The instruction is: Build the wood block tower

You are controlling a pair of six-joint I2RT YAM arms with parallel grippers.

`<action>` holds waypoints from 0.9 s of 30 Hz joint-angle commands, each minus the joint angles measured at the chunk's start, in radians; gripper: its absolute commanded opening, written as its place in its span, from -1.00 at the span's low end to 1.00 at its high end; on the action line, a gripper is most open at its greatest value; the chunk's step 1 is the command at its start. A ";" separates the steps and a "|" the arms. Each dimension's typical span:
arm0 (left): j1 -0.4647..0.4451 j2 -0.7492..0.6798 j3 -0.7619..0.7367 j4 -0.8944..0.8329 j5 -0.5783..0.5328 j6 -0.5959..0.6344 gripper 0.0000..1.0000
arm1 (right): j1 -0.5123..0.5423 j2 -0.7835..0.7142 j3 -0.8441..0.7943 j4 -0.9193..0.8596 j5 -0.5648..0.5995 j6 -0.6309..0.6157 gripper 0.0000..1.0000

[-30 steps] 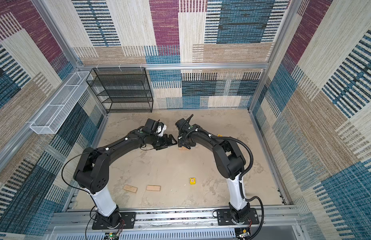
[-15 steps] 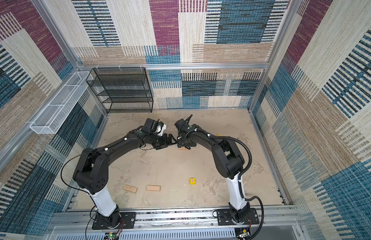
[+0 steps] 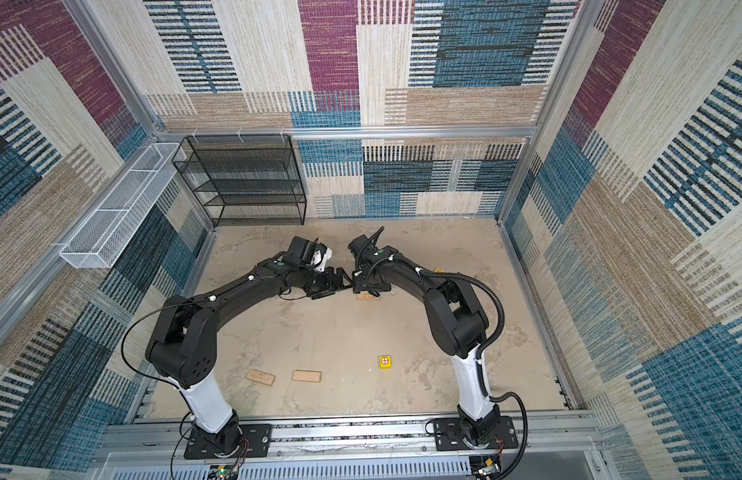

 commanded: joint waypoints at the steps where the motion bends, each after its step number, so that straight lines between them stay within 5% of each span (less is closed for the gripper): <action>1: 0.000 -0.011 -0.003 0.019 0.002 -0.011 0.71 | 0.001 -0.008 0.004 -0.003 0.009 0.013 0.46; 17: 0.010 -0.026 0.016 -0.014 -0.021 0.020 0.71 | 0.000 -0.097 -0.069 0.013 -0.011 -0.049 0.45; 22: 0.062 -0.102 0.038 -0.057 -0.105 0.090 0.71 | 0.001 -0.221 -0.154 0.103 0.033 -0.264 0.39; 27: 0.079 -0.203 0.063 -0.108 -0.215 0.225 0.73 | -0.001 -0.372 -0.326 0.291 -0.149 -0.715 0.44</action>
